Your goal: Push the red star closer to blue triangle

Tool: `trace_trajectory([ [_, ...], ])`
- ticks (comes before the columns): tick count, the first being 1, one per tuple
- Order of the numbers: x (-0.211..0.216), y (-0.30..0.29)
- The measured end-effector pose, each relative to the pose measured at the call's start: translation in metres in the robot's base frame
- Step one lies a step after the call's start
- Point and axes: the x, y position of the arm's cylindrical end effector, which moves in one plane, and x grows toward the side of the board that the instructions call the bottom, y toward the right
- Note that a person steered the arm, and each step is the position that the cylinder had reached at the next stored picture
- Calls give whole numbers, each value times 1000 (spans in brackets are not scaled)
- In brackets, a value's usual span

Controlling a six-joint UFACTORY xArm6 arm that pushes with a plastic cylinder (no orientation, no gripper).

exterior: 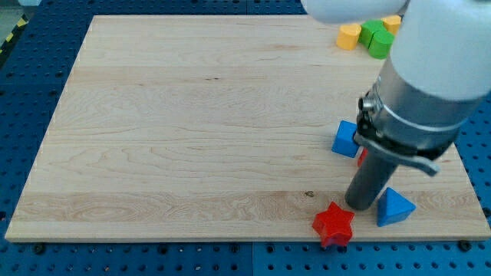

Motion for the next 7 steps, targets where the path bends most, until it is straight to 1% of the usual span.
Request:
trace_trajectory([
  [1,-13,0],
  [2,-13,0],
  [3,-17,-27],
  [4,-19,-118],
  [5,28,-156],
  [6,44,-156],
  [7,45,-154],
])
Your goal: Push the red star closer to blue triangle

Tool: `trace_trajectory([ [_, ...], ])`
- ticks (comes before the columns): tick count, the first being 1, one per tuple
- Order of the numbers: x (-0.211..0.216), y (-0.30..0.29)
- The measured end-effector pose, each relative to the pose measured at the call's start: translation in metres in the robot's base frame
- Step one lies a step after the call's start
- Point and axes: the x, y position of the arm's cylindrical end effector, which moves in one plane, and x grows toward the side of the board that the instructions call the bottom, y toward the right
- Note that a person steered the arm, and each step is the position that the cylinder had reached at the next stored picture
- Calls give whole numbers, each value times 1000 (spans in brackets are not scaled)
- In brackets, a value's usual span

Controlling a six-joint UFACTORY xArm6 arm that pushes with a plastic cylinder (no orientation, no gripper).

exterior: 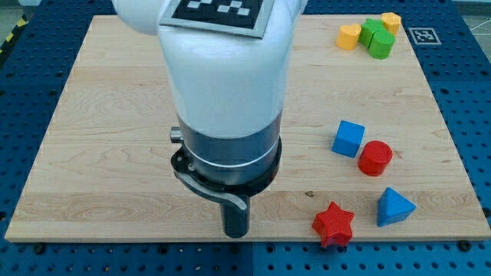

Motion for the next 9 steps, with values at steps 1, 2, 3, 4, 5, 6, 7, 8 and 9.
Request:
trace_trajectory([
  [1,0,6],
  [2,-1,29],
  [3,-1,74],
  [4,-1,74],
  [5,-8,127],
  [6,-10,132],
  [7,-26,137],
  [8,-29,132],
  [9,-8,109],
])
